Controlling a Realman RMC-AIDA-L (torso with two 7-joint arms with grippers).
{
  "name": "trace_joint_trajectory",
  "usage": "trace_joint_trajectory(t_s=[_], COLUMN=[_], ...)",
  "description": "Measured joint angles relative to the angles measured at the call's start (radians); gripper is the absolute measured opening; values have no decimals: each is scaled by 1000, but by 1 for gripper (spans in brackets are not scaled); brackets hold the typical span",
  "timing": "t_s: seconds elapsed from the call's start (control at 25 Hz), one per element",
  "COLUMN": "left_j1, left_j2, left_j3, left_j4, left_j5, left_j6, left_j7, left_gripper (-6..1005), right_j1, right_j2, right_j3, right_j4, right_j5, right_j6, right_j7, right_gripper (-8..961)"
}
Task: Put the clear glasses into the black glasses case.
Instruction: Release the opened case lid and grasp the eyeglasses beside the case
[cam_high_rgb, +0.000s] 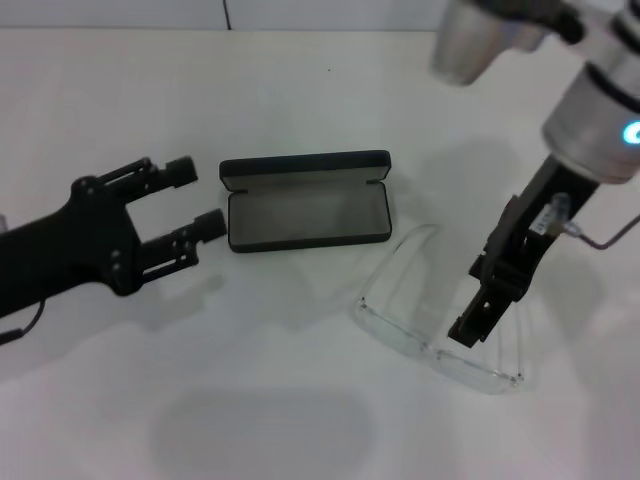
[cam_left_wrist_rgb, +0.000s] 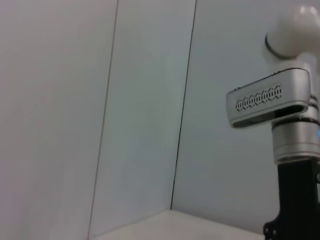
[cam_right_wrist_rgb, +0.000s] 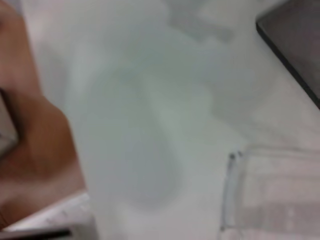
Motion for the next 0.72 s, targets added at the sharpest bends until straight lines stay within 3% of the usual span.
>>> trace_joint_trajectory(t_s=[0.4,0.72], left_j1=[6,-6], left_j2=[2,1], left_j3=[-24,-24], left_j4=[0,-1], left_j5=[21,40], left_j6=[-5,-32], left_j7=[3,3], left_gripper=[699,699], right_j1=[42,36], right_j2=[7,6], right_j3=[-229,-268], right_j4=[9,9], right_j5=[-45,-22], right_j6=[105,139], right_j7=[145,155], right_gripper=[862,854])
